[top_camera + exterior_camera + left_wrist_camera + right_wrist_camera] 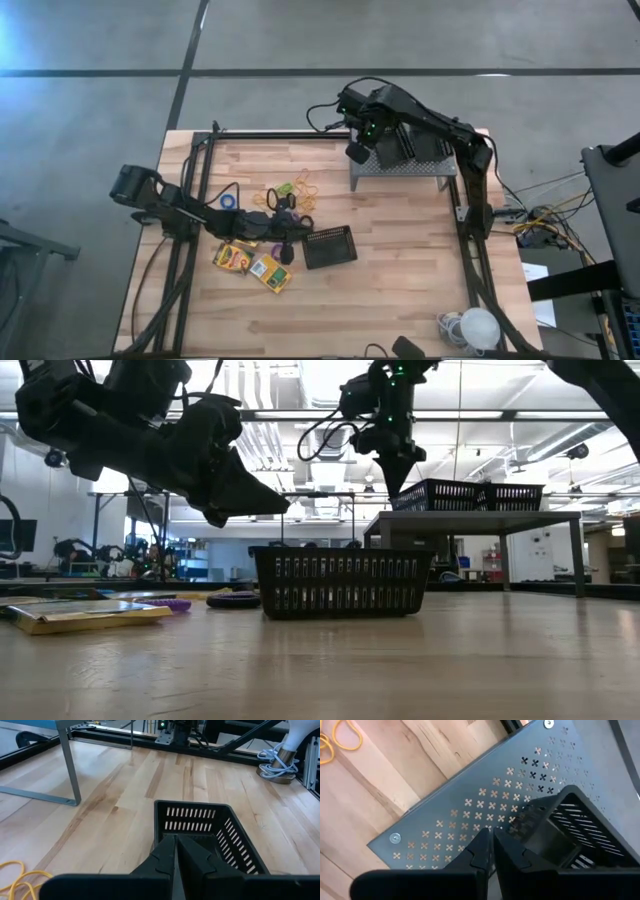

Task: Pick & Place Office Desk Supplies
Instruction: Put the bottom black basket on the shelf

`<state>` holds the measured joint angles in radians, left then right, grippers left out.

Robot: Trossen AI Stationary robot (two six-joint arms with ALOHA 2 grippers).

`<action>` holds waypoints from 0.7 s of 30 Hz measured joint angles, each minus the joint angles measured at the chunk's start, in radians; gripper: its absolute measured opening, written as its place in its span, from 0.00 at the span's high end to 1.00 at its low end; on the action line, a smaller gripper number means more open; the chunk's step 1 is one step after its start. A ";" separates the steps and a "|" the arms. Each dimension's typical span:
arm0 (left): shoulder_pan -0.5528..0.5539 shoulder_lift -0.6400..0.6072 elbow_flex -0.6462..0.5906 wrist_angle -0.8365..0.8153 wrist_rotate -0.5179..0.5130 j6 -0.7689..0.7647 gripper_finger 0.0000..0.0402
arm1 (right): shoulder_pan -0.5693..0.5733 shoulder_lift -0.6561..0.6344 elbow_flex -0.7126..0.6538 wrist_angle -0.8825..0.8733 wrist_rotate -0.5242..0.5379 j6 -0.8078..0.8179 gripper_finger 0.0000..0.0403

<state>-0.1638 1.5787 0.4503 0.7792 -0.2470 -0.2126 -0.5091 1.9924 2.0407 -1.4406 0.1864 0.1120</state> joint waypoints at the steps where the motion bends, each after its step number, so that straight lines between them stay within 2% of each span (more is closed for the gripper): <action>1: 0.000 0.000 0.000 0.000 0.000 0.000 0.93 | 0.000 -0.006 0.000 0.000 0.000 0.000 0.96; 13: 0.000 0.000 0.000 0.000 0.000 0.000 0.93 | -0.011 -0.027 -0.001 0.009 0.024 -0.017 0.96; 21: 0.000 0.000 0.000 0.000 0.000 -0.001 0.93 | -0.006 -0.014 -0.003 0.033 -0.030 -0.067 0.96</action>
<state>-0.1638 1.5787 0.4503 0.7792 -0.2470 -0.2132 -0.5155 1.9782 2.0373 -1.4074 0.1566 0.0449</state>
